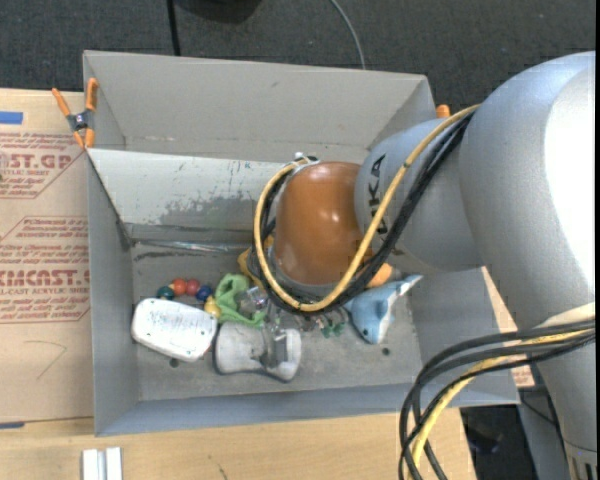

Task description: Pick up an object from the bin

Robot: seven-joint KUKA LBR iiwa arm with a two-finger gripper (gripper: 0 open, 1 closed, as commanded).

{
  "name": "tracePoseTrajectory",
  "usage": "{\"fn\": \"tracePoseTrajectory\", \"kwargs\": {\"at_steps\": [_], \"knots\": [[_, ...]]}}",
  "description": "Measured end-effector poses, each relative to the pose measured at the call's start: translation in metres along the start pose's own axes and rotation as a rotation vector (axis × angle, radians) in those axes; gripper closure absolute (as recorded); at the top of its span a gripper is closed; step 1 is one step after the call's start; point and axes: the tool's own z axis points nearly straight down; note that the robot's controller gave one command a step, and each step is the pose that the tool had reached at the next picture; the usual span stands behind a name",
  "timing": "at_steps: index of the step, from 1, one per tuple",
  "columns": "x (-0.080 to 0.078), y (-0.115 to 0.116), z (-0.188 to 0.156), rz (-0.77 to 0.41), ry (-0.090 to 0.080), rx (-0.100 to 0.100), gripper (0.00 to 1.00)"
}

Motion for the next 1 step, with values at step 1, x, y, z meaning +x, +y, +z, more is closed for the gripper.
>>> {"fn": "tracePoseTrajectory", "kwargs": {"at_steps": [1], "knots": [[0.0, 0.0, 0.0, 0.0, 0.0, 0.0, 1.0]]}}
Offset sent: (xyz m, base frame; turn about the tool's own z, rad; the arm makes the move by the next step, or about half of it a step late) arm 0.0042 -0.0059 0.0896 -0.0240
